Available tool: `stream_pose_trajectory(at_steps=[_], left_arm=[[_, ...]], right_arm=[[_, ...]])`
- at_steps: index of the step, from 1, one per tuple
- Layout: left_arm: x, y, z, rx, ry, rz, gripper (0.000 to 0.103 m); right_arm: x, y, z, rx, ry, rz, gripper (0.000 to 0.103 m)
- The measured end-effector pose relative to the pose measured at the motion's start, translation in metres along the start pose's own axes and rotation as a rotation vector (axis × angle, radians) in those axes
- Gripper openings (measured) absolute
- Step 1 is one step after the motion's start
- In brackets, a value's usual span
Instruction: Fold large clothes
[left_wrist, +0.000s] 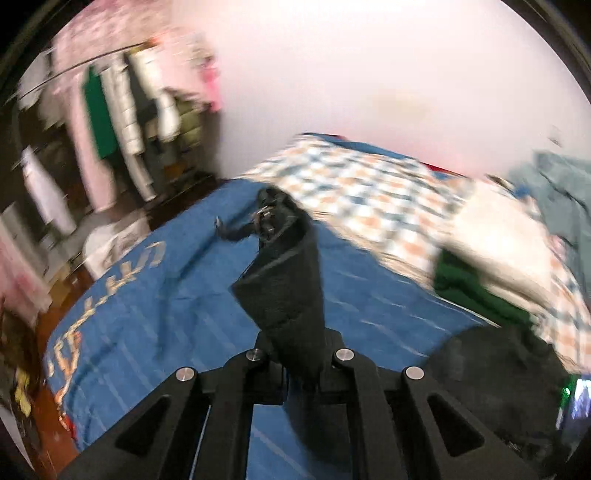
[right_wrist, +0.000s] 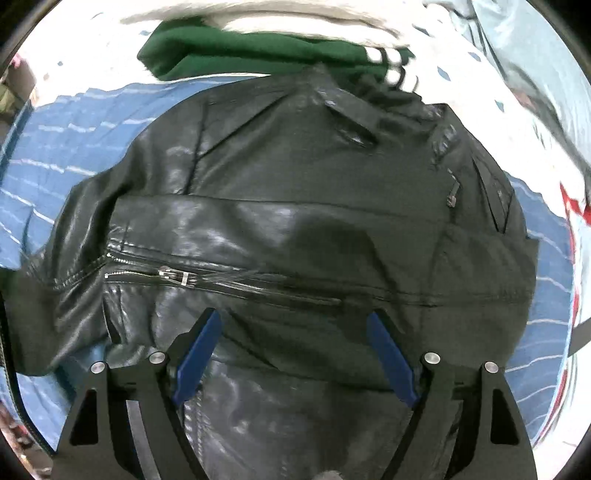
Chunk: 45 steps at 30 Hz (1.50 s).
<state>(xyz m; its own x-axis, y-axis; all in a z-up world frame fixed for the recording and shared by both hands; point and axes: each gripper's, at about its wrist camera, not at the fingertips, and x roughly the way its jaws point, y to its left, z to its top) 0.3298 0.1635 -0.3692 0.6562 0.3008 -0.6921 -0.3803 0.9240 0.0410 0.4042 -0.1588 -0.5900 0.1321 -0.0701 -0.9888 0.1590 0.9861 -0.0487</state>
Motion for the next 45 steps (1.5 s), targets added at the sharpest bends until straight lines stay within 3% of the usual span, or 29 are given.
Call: stream_pose_trajectory(at_steps=[5,8,13,18,23,24,25,26,27,28,33,36,37,39,41,45], left_arm=[[-0.025,-0.119,-0.022,0.098,0.043,-0.154,0.004],[-0.034,-0.19,-0.041,0.143,0.086,-0.236,0.005],[-0.024,-0.314,-0.1,0.249,0.224,-0.347,0.005],[-0.004,-0.388,-0.161,0.367,0.345,-0.365,0.005],[0.011,-0.425,-0.201,0.464,0.419,-0.289,0.008],[0.012,-0.425,-0.203,0.464,0.42,-0.285,0.011],[0.011,-0.426,-0.203,0.453,0.433,-0.314,0.031],[0.01,-0.428,-0.204,0.446,0.447,-0.342,0.069],[0.008,-0.43,-0.203,0.444,0.457,-0.359,0.092],[0.004,-0.431,-0.202,0.443,0.452,-0.373,0.103],[-0.02,-0.421,-0.187,0.452,0.421,-0.366,0.103],[-0.033,-0.383,-0.175,0.394,0.422,-0.296,0.103],[-0.037,-0.362,-0.168,0.366,0.426,-0.254,0.103],[-0.038,-0.325,-0.157,0.333,0.423,-0.162,0.103],[-0.034,-0.287,-0.145,0.309,0.412,-0.058,0.103],[0.006,-0.214,-0.117,0.283,0.356,0.172,0.103]], right_arm=[[-0.015,-0.072,-0.002,0.107,-0.012,0.068,0.083],[-0.021,-0.141,-0.009,0.189,-0.002,0.088,0.083],[-0.017,-0.248,-0.035,0.302,0.022,0.067,0.083],[-0.003,-0.328,-0.07,0.38,0.052,0.047,0.084],[0.01,-0.381,-0.103,0.442,0.082,0.057,0.084],[0.012,-0.389,-0.107,0.45,0.089,0.064,0.084],[0.014,-0.396,-0.111,0.456,0.092,0.074,0.084],[0.016,-0.4,-0.113,0.458,0.095,0.084,0.084],[0.018,-0.406,-0.116,0.457,0.101,0.1,0.084],[0.019,-0.41,-0.118,0.457,0.109,0.114,0.084],[0.012,-0.429,-0.122,0.448,0.109,0.188,0.083],[-0.006,-0.438,-0.115,0.453,0.069,0.215,0.084],[-0.014,-0.439,-0.111,0.456,0.052,0.245,0.083],[-0.023,-0.432,-0.099,0.448,0.04,0.336,0.068],[-0.027,-0.413,-0.081,0.421,0.039,0.41,0.046],[-0.031,-0.37,-0.048,0.328,0.024,0.497,0.041]])
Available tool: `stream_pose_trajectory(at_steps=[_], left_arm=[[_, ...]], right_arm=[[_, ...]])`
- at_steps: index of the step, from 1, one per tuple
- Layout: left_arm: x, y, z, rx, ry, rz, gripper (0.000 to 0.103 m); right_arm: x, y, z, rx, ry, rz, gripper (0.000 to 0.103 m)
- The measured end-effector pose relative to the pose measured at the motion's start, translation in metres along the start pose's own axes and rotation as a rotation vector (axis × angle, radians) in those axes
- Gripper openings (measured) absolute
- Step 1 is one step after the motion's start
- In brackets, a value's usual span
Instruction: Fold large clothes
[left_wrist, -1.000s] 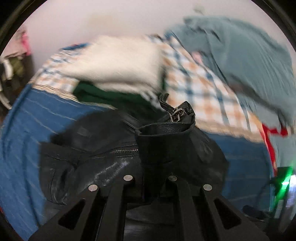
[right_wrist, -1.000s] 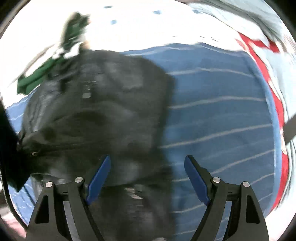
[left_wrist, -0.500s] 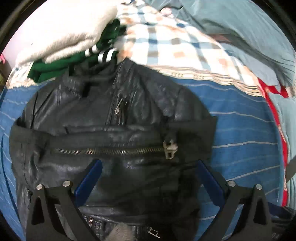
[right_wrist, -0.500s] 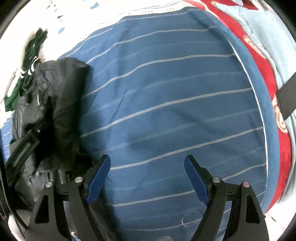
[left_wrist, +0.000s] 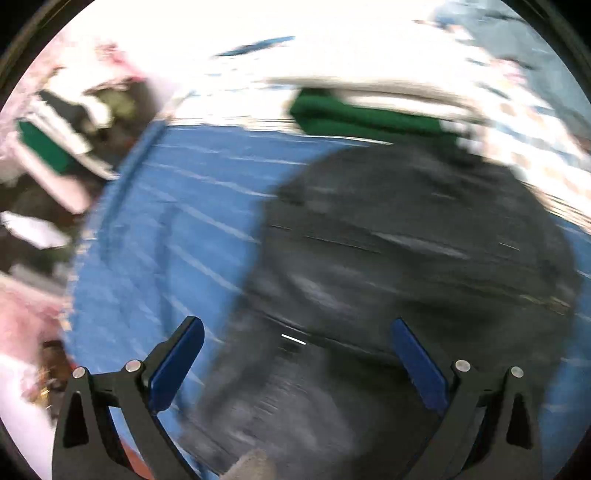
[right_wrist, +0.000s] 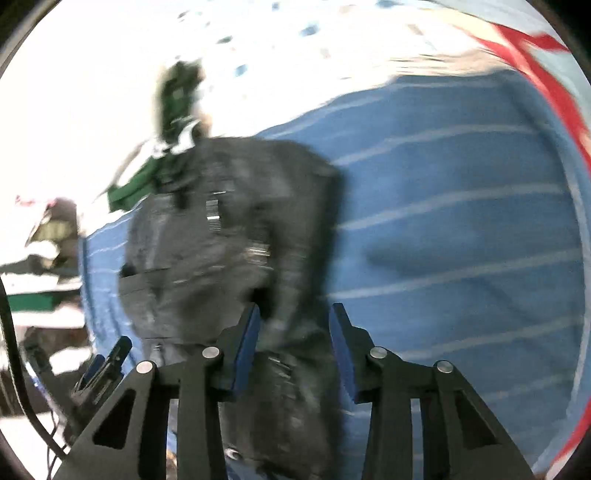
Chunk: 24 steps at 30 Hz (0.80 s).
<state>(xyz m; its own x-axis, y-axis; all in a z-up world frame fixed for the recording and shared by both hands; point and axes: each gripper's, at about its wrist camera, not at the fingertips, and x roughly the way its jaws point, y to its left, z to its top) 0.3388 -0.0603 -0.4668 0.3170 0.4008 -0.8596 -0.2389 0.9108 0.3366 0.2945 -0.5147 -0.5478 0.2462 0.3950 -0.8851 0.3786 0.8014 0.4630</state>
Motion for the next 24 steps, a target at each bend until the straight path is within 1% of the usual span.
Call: stream_pose_trajectory(at_steps=[1,2,4,5,6,7,8,9,11,13,14,15,16,17,18,19,21,24], left_arm=[[0.017,0.015,0.007,-0.025,-0.002,0.044,0.103],[0.033,0.025,0.012,-0.046,-0.004,0.072,0.103],[0.068,0.036,0.023,-0.068,0.016,0.108,0.103],[0.085,0.035,0.027,-0.058,0.036,0.117,0.103],[0.102,0.034,0.029,-0.045,0.059,0.126,0.103],[0.122,0.03,0.029,-0.026,0.086,0.124,0.103],[0.138,0.024,0.026,-0.005,0.114,0.106,0.103],[0.15,0.02,0.024,0.006,0.121,0.09,0.103],[0.148,0.02,0.024,0.003,0.089,0.084,0.103],[0.14,0.02,0.023,0.027,0.089,0.087,0.103],[0.135,0.023,0.023,0.031,0.088,0.082,0.103],[0.128,0.028,0.021,0.024,0.088,0.066,0.103],[0.124,0.03,0.02,0.018,0.09,0.055,0.103],[0.12,0.032,0.018,0.009,0.09,0.039,0.103],[0.12,0.032,0.017,0.008,0.09,0.03,0.103],[0.123,0.031,0.016,0.013,0.095,0.025,0.103],[0.135,0.028,0.014,0.021,0.104,0.028,0.103],[0.142,0.028,0.017,0.005,0.103,0.009,0.103]], right_arm=[[0.011,0.017,0.007,-0.04,0.011,0.015,0.041],[0.019,0.031,0.009,-0.065,0.015,0.016,0.041],[0.042,0.062,0.017,-0.134,0.027,0.015,0.041],[0.053,0.072,0.017,-0.164,0.027,0.005,0.041],[0.063,0.082,0.017,-0.195,0.03,-0.021,0.041],[0.081,0.09,0.018,-0.228,0.043,-0.086,0.041],[0.092,0.091,0.015,-0.249,0.062,-0.139,0.041],[0.112,0.091,0.014,-0.261,0.092,-0.208,0.041],[0.137,0.088,0.012,-0.288,0.133,-0.252,0.041],[0.132,0.096,0.01,-0.326,0.127,-0.282,0.041],[0.123,0.098,0.01,-0.322,0.124,-0.277,0.044],[0.108,0.098,0.011,-0.299,0.105,-0.252,0.047],[0.09,0.094,0.013,-0.264,0.073,-0.225,0.055],[0.076,0.09,0.015,-0.235,0.049,-0.212,0.061],[0.065,0.084,0.018,-0.204,0.034,-0.204,0.063],[0.054,0.072,0.022,-0.148,0.028,-0.188,0.063],[0.052,0.054,0.028,-0.074,0.051,-0.153,0.063],[0.069,0.039,0.039,-0.018,0.076,-0.143,0.063]])
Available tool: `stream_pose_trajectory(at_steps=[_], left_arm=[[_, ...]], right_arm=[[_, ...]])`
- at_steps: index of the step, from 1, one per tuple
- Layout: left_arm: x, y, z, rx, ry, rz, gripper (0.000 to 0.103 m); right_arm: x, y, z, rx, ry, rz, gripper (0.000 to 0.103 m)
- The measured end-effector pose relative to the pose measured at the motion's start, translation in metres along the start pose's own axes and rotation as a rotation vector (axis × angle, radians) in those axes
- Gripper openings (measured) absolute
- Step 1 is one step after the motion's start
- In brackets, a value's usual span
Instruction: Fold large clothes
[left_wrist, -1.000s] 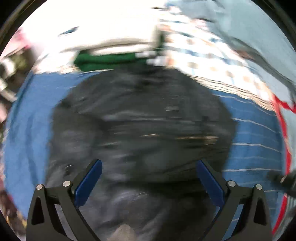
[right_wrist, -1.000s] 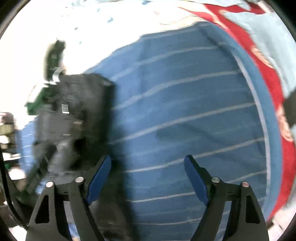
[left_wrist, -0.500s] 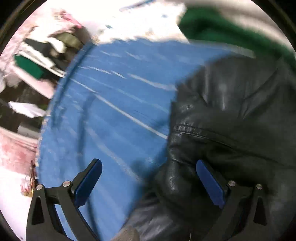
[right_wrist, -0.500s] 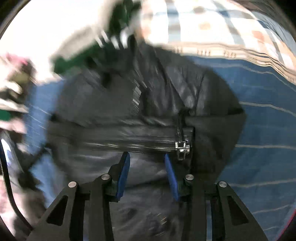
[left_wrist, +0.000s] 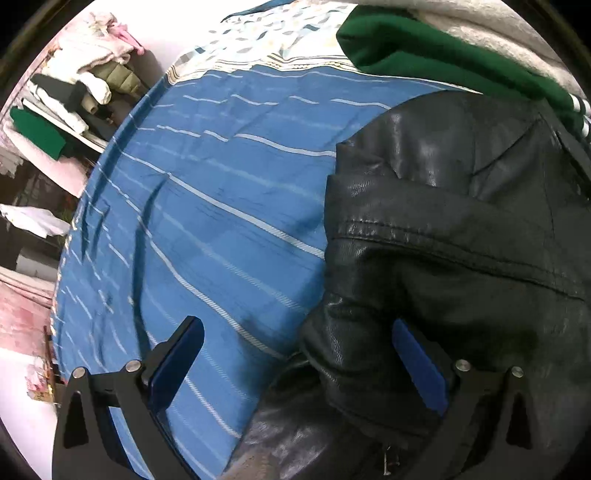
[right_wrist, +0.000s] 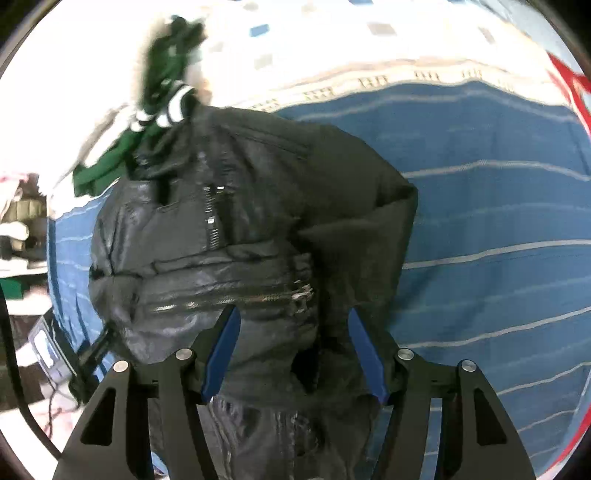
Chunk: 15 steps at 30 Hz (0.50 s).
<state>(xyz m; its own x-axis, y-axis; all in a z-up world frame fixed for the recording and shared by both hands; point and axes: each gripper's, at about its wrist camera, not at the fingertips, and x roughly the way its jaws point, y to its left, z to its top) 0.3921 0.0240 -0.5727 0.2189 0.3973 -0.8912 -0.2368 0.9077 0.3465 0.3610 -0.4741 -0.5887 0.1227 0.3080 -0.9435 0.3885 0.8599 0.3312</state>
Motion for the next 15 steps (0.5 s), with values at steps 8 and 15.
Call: stream_pose_trajectory(at_steps=[8,15], left_arm=[[-0.004,-0.004,-0.002,0.038,-0.029,0.022,0.103],[-0.01,-0.002,0.002,0.031,-0.022,0.014,0.103]], right_arm=[[0.035,0.024,0.004,-0.104,-0.008,-0.183,0.017],[-0.026,0.025,-0.018,-0.084,-0.23,-0.241,0.0]])
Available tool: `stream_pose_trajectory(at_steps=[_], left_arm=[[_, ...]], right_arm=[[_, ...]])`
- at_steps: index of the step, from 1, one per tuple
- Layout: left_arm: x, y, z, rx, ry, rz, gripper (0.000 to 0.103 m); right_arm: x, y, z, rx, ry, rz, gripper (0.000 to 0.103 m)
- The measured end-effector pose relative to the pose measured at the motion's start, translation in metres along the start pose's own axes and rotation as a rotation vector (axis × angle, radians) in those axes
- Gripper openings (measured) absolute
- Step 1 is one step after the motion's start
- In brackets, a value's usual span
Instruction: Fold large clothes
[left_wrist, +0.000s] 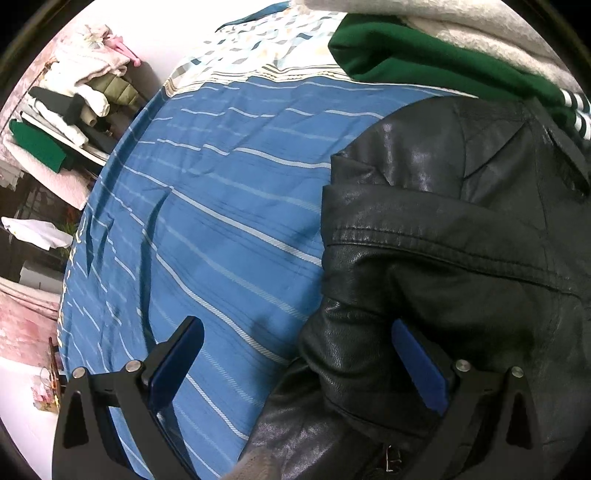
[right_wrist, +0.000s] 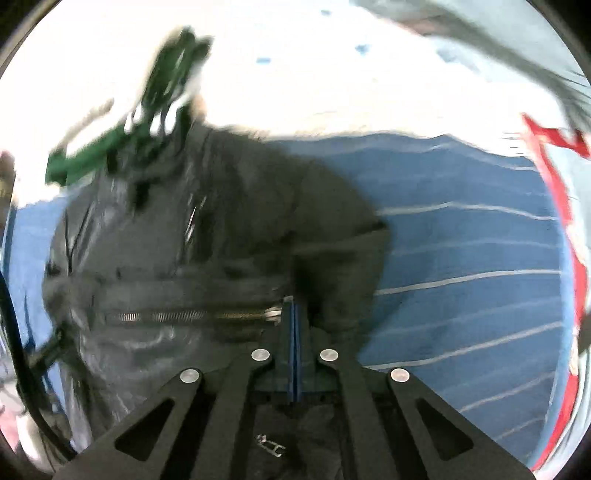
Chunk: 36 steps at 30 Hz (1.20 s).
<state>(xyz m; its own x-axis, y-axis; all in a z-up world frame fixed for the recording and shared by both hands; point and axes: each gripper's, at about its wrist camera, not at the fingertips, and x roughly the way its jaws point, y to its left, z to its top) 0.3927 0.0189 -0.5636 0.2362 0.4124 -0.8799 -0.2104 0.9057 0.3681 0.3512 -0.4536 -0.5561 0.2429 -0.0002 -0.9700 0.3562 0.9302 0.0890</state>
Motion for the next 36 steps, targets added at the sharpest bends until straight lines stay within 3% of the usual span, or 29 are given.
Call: stream_pose_trajectory(at_steps=[4,7,9,10,11,16,17,18,21,25,28,31,34,36], left_arm=[[0.001,0.002,-0.001,-0.01,0.001,-0.005,0.103],[0.003,0.003,-0.002,-0.012,0.002,-0.01,0.103],[0.006,0.004,-0.003,-0.017,0.005,-0.017,0.103],[0.007,0.004,-0.003,-0.019,0.006,-0.02,0.103],[0.008,0.004,-0.003,-0.019,0.006,-0.022,0.103],[0.007,0.0,-0.004,-0.002,-0.014,-0.009,0.103],[0.006,0.0,-0.005,0.003,-0.018,-0.007,0.103],[0.006,0.0,-0.005,0.004,-0.019,-0.007,0.103],[0.002,0.002,-0.005,0.002,-0.019,-0.014,0.103],[-0.012,0.009,-0.002,-0.022,-0.021,-0.042,0.103],[-0.029,0.01,0.004,-0.041,-0.07,-0.056,0.103],[-0.019,-0.001,0.011,-0.013,-0.08,-0.013,0.103],[0.003,-0.008,0.014,0.024,-0.052,-0.004,0.103],[0.005,-0.012,0.014,0.051,-0.063,0.004,0.103]], right_arm=[[0.004,-0.026,0.004,0.084,0.062,0.135,0.0],[0.011,-0.022,0.008,0.055,0.117,0.177,0.002],[0.016,-0.026,0.009,0.102,0.167,0.251,0.018],[0.018,-0.029,0.011,0.122,0.169,0.261,0.035],[0.024,-0.027,0.01,0.132,0.176,0.259,0.042],[0.074,-0.019,0.007,0.153,0.261,0.226,0.041],[0.074,-0.015,0.007,0.14,0.25,0.213,0.025],[0.072,-0.009,0.007,0.115,0.227,0.197,0.018],[0.05,0.004,0.004,0.044,0.135,0.117,0.016],[0.006,-0.001,-0.008,0.089,0.018,0.097,0.015],[-0.006,-0.009,-0.011,0.118,-0.006,0.075,0.015],[0.016,-0.018,-0.011,0.146,0.052,0.045,0.016],[0.054,-0.023,-0.008,0.175,0.174,0.034,0.017],[0.054,-0.024,-0.003,0.214,0.204,0.039,0.02]])
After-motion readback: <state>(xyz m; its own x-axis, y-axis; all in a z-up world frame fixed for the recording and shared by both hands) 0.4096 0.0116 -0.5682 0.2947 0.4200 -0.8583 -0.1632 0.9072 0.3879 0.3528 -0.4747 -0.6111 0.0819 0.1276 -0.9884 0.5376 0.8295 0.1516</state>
